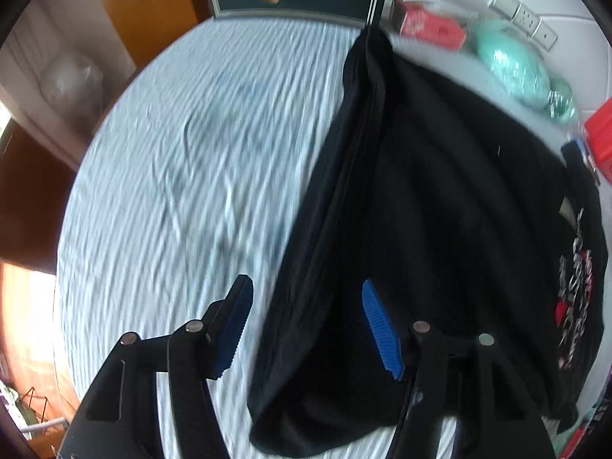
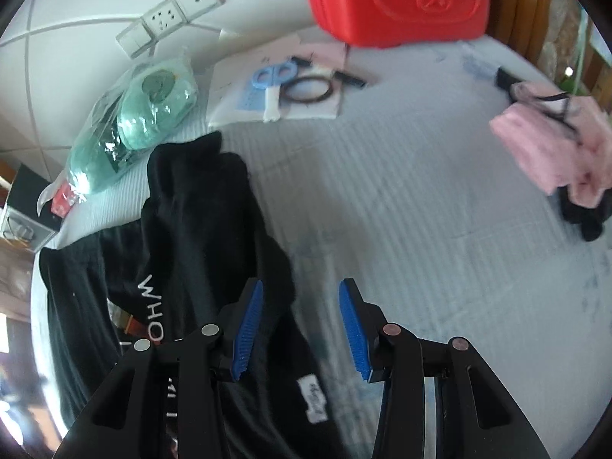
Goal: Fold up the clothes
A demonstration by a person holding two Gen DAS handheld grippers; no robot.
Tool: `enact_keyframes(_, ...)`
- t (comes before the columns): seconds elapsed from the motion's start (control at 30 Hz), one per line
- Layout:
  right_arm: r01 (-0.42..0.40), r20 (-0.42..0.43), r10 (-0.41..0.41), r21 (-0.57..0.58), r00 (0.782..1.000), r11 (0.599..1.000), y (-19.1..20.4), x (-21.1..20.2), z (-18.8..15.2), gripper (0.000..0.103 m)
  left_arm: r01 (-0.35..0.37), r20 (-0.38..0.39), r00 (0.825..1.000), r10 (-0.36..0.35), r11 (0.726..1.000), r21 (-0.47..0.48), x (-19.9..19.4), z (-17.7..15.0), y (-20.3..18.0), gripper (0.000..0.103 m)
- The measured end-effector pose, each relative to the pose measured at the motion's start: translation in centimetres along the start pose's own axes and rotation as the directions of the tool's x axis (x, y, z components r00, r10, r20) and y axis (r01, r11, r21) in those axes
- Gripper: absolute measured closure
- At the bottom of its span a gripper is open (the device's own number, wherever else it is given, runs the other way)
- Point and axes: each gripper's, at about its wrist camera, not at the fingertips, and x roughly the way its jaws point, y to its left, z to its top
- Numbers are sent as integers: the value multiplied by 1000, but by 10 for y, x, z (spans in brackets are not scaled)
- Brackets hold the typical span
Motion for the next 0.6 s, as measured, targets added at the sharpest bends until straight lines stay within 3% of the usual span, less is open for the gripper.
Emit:
enact_keyframes(0.1, -11, -45, 11, -5, 999, 1000, 7, 20, 1, 58, 7, -37, 999, -8, 1000, -17, 8, -22, 2, 44)
enact_keyframes(0.13, -1, -83, -2, -36, 997, 999, 12, 29, -1, 70, -1, -48, 999, 0, 1000, -19, 12, -26, 1, 44)
enact_keyframes(0.17, 11, -123, -20, -72, 992, 997, 18, 37, -3, 89, -11, -54, 999, 10, 1000, -20, 15, -29, 1, 44)
enact_keyframes(0.2, 80, -96, -91, -109, 991, 991, 21, 34, -4, 97, -22, -58, 998, 20, 1000, -21, 18, -31, 0, 44)
enact_keyframes(0.27, 242, -8, -247, -173, 969, 955, 25, 23, -6, 97, -36, -60, 998, 34, 999, -24, 20, -34, -1, 44)
enact_keyframes(0.3, 285, 32, -284, -159, 958, 945, 22, 16, -4, 92, -37, -55, 998, 35, 999, -27, 19, -34, -1, 44)
enact_keyframes(0.4, 306, 60, -303, -48, 951, 951, -2, -9, -5, 64, -30, -34, 999, 28, 999, -35, 11, -34, 0, 44)
enact_keyframes(0.5, 111, 69, -112, 25, 991, 994, -17, -51, -31, 61, 6, 8, 1000, -5, 999, -36, -7, -38, 1, 44)
enact_keyframes(0.6, 31, 77, -29, -15, 997, 999, -7, -82, -75, 60, 31, 30, 999, -30, 999, -17, -20, -49, 2, 44)
